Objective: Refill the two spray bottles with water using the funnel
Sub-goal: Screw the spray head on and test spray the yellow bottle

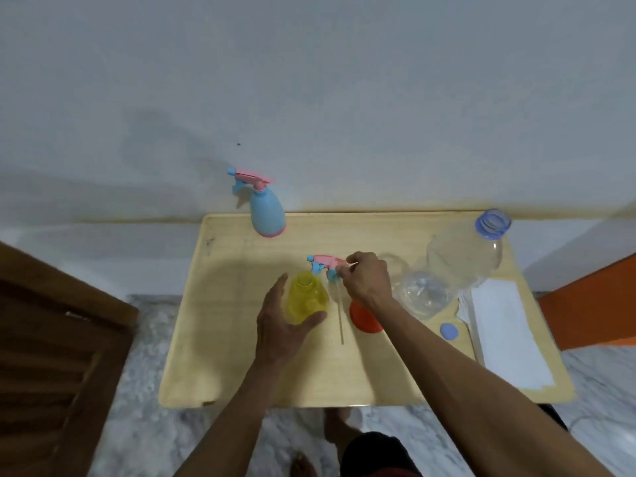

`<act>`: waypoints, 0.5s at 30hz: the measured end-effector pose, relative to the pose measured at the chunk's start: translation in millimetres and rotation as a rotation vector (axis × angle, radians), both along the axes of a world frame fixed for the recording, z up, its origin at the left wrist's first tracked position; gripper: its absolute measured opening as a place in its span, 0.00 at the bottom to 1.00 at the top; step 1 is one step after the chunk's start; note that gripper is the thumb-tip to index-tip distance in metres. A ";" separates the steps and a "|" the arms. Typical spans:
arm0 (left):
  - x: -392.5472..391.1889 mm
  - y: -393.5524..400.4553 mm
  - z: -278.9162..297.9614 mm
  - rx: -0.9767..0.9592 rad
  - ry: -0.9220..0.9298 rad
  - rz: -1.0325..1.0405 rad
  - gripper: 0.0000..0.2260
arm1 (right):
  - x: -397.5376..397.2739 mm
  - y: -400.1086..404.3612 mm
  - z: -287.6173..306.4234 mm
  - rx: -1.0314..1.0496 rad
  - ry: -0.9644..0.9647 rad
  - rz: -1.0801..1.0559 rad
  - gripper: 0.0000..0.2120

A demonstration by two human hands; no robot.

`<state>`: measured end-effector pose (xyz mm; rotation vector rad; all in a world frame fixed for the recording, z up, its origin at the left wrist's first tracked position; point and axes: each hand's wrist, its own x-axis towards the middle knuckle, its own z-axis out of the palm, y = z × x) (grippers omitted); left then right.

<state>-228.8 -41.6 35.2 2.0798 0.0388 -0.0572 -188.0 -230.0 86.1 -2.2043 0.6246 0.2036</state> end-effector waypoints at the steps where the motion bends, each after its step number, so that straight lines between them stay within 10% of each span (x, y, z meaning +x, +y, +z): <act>1: 3.9 -2.3 -1.3 -0.010 0.005 -0.002 0.50 | 8.6 0.2 -5.2 -0.016 0.030 0.027 0.20; 15: 17.4 -17.2 -10.2 -0.055 0.022 0.014 0.36 | 55.3 9.5 -57.9 -0.073 0.185 0.039 0.20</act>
